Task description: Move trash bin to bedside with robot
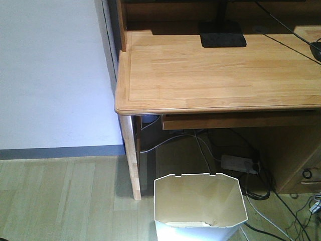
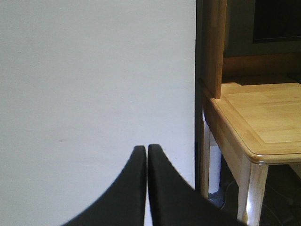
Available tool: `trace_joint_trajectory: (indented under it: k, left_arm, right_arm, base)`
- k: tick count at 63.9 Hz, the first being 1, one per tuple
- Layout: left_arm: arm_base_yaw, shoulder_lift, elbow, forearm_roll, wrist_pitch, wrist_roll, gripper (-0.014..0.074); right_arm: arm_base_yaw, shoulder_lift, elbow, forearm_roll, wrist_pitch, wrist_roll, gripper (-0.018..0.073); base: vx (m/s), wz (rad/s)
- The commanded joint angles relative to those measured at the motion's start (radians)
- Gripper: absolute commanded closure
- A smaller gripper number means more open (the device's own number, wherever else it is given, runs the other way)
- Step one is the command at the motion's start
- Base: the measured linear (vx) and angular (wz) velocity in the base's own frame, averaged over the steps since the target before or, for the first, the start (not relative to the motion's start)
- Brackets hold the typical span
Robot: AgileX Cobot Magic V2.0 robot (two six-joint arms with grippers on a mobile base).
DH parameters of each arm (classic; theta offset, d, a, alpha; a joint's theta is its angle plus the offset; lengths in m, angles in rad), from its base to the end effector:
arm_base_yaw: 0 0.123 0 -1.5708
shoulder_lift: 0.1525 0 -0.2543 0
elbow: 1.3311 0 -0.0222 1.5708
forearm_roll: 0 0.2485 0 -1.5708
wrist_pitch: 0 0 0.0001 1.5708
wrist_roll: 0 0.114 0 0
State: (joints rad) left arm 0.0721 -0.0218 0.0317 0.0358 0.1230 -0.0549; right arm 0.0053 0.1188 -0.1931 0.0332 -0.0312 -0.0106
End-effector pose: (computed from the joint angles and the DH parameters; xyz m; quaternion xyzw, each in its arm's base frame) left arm 0.1075 0.0083 0.1922 -0.0346 0.7222 0.0198 0.6905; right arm 0.1086 0.0005 0.2747 0.0059 0.6358 0.0104 0.7718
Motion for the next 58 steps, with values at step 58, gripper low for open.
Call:
trace_joint_trajectory:
  k: [58]
  left_arm:
    - [-0.004,-0.006,-0.024,-0.001,-0.073,-0.004,0.0603]
  right_arm:
    - [-0.001,0.498,-0.281,-0.015,0.194,-0.001,0.0369]
  base:
    - [0.0,0.0]
